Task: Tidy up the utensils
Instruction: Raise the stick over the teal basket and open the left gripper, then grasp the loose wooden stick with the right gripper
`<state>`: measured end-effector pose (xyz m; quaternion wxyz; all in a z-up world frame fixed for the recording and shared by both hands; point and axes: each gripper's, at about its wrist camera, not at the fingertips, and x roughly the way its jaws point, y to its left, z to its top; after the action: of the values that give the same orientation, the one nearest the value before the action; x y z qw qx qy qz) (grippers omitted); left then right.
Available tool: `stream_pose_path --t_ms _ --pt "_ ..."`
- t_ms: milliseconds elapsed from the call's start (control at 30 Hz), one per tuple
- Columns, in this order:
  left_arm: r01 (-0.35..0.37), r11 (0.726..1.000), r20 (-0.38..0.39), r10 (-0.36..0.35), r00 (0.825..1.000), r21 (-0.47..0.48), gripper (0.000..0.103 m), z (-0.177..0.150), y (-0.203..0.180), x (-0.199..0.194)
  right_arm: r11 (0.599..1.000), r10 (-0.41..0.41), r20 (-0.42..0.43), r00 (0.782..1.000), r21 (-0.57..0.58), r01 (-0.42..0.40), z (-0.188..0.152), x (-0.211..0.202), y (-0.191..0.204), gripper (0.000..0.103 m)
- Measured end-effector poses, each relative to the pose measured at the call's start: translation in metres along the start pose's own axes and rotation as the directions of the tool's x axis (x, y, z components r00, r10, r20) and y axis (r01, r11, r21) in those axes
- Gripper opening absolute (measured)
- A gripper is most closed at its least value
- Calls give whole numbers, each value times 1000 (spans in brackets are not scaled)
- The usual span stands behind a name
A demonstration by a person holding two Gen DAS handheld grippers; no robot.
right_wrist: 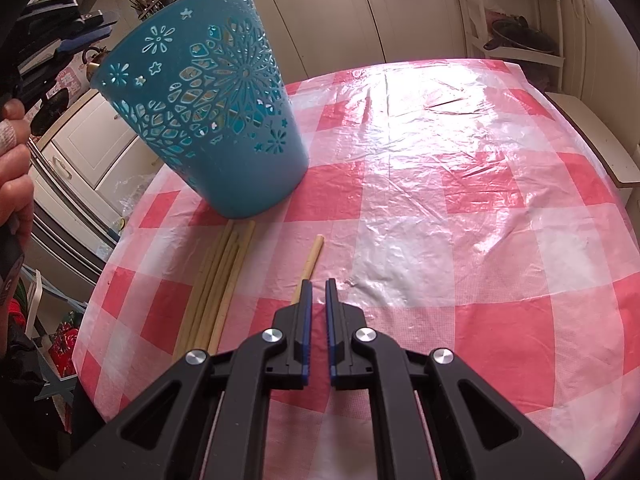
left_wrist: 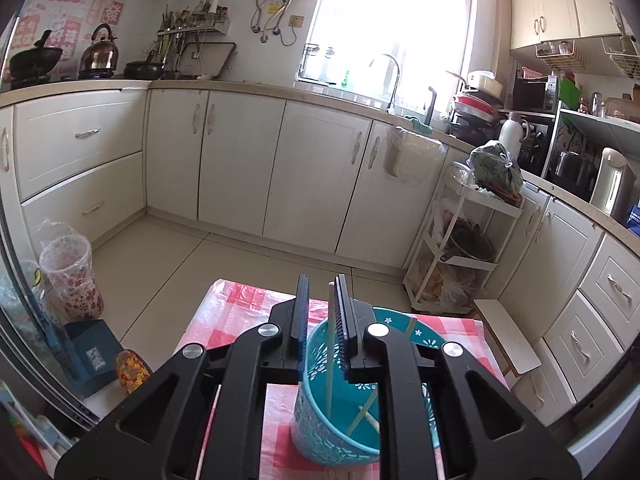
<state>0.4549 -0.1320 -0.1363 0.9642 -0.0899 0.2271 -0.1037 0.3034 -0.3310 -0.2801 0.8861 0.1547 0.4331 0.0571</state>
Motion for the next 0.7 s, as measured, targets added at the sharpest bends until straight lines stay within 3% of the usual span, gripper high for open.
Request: stream_pose_path --t_ms 133,200,300,367,433,500,633,700 --pt "-19 999 -19 18 1000 -26 29 -9 19 -19 1000 0 3 1000 -2 0 -1 -1 0 7" --pt "-43 998 -34 41 999 -35 45 -20 31 -30 1000 9 4 1000 4 -9 -1 -1 -1 7" --pt "-102 994 -71 100 992 -25 57 -50 50 -45 1000 14 5 1000 6 -14 -1 -2 -4 7" --pt "-130 991 -106 130 986 4 61 -73 59 -49 1000 5 5 1000 -10 -4 -2 -3 -1 12" --pt "-162 986 -152 165 974 32 63 -98 70 -49 1000 20 -1 1000 -12 -20 -3 -4 4 30" --pt "-169 985 -204 170 964 24 63 -117 82 -47 1000 19 -8 1000 -2 -19 -4 -5 11 36" --pt "-184 983 -264 177 948 -1 63 -142 102 -40 988 -105 -1 994 -116 104 -8 1 37 35" --pt "-182 983 -271 175 947 -3 63 -146 106 -39 966 -183 11 983 -181 182 -11 4 48 28"
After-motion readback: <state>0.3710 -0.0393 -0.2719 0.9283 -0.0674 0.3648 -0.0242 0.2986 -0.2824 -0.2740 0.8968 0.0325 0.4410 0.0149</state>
